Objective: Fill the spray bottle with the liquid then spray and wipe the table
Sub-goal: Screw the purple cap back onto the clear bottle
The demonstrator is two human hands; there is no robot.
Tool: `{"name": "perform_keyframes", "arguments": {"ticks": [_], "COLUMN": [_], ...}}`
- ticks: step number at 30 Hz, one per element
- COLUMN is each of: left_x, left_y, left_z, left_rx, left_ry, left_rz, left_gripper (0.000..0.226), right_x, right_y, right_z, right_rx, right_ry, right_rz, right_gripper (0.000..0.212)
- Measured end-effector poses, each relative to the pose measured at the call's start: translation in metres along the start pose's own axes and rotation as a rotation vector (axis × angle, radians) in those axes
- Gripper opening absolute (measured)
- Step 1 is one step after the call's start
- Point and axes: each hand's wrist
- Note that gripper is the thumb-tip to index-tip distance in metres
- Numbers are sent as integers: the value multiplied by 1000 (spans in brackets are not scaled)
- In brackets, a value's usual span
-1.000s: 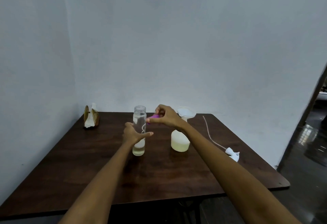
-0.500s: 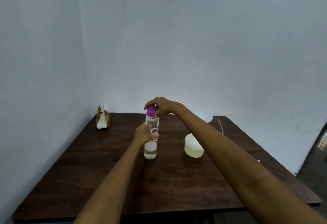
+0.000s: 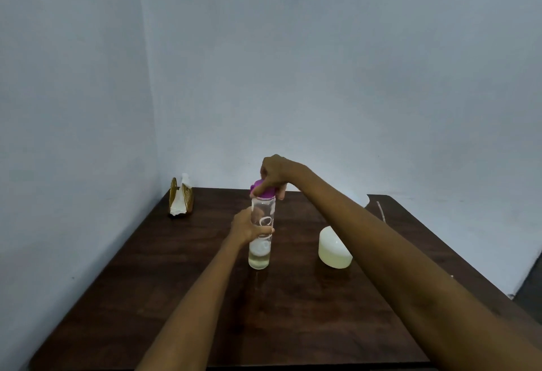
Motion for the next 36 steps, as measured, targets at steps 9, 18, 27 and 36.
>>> {"name": "perform_keyframes", "arguments": {"ticks": [9, 18, 27, 36], "left_x": [0, 0, 1, -2], "left_y": [2, 3, 3, 2], "left_z": [-3, -4, -5, -5], "left_rx": [19, 16, 9, -13], "left_ry": [-2, -3, -3, 5], "left_rz": [-1, -16, 20, 60], "left_gripper": [41, 42, 31, 28], "right_x": [-23, -18, -16, -13], "right_y": [10, 23, 25, 18], "right_z": [-8, -19, -16, -5], "right_rx": [-264, -70, 252, 150], "right_ry": [76, 359, 119, 222], "right_rz": [133, 259, 322, 219], "right_gripper": [86, 75, 34, 38]}}
Point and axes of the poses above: each hand's wrist, its own z-axis towards the middle knuckle, its own x-axis out of the back of the hand, y = z × x
